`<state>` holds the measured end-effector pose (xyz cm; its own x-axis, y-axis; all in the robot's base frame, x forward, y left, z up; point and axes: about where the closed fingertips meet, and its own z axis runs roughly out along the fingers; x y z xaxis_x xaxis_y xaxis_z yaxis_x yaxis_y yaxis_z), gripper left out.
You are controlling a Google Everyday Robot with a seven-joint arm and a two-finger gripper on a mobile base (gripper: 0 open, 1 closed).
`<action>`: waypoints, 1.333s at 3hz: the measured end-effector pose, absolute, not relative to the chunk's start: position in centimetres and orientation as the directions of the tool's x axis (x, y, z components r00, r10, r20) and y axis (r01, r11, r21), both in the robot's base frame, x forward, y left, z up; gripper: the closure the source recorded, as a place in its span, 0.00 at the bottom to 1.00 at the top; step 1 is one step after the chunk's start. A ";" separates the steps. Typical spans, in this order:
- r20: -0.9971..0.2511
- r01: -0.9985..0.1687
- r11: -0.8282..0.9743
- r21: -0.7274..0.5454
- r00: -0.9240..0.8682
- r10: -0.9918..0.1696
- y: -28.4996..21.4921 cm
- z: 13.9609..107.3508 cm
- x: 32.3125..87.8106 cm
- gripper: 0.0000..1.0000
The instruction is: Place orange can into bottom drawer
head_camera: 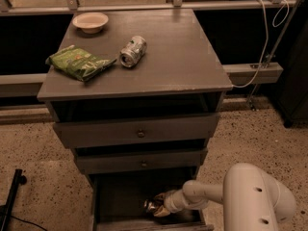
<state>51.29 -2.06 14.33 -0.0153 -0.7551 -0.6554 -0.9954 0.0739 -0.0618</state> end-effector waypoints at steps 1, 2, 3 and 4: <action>-0.651 -0.994 0.075 -0.075 -0.009 -0.759 -2.1 14.7 51.9 0.55; -0.651 -0.994 0.075 -0.075 -0.008 -0.759 -2.0 14.7 51.8 0.32; -0.651 -0.994 0.074 -0.074 -0.008 -0.759 -2.0 14.7 51.8 0.00; -0.651 -0.994 0.069 -0.081 0.000 -0.759 -1.9 15.0 51.6 0.00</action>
Offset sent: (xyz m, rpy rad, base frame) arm 0.0068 -0.0006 0.0031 -0.0058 -0.0132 -0.0035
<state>51.59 -1.95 15.01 0.0000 -0.7587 -0.6514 -0.9943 0.0693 -0.0807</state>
